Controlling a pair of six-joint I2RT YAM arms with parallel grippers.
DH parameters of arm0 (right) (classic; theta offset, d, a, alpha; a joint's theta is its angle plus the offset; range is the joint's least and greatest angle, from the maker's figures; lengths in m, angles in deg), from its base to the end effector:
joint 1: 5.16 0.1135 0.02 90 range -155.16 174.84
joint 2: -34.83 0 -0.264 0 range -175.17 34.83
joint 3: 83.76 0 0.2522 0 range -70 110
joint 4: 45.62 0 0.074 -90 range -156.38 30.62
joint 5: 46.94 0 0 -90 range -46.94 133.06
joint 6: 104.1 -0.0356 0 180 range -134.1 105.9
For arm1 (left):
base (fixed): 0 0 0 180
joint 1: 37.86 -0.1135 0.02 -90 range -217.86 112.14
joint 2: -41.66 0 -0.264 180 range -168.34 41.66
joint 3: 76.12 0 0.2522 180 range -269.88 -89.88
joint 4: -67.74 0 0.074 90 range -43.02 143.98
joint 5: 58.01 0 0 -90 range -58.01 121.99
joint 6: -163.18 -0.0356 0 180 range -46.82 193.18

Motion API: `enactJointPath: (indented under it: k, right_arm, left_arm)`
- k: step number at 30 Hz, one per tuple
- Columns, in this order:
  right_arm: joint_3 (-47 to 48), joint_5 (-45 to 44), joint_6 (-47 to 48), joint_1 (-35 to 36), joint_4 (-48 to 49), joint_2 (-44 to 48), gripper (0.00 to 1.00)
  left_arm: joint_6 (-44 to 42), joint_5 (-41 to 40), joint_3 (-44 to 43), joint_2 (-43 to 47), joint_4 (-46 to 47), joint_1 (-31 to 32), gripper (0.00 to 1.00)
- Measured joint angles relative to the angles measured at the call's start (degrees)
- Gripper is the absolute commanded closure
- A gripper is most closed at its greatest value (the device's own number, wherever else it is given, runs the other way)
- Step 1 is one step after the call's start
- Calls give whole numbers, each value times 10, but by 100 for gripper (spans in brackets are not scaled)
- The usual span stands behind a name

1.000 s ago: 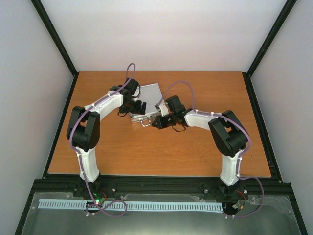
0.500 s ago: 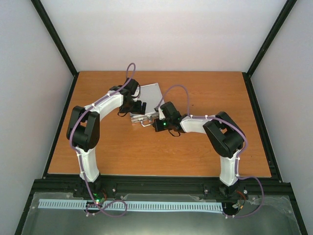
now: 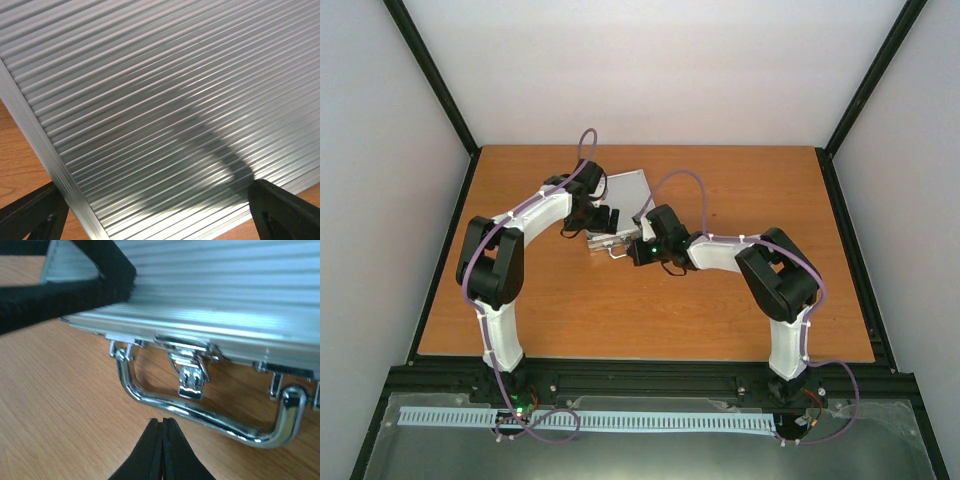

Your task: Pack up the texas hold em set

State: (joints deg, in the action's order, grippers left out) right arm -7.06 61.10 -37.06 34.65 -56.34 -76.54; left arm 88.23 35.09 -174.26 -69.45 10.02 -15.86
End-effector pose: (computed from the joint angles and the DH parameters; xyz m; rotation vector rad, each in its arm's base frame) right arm 0.2997 0.2642 0.1391 -0.5263 2.4442 0.8711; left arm 0.3674 -0.1505 0.1998 0.1846 2.8245 -0.2256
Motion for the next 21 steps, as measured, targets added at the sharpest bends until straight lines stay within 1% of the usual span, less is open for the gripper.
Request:
enactJointPath:
  k: [7,13,21]
  right_arm:
    - [23,7,0,0,7,-9,97]
    - [44,6,-1,0,5,-44,97]
    - [52,-7,-4,2,7,-58,97]
  left_arm:
    - [0,0,0,0,0,0,0]
    - [0,0,0,0,0,0,0]
    - [0,0,0,0,0,0,0]
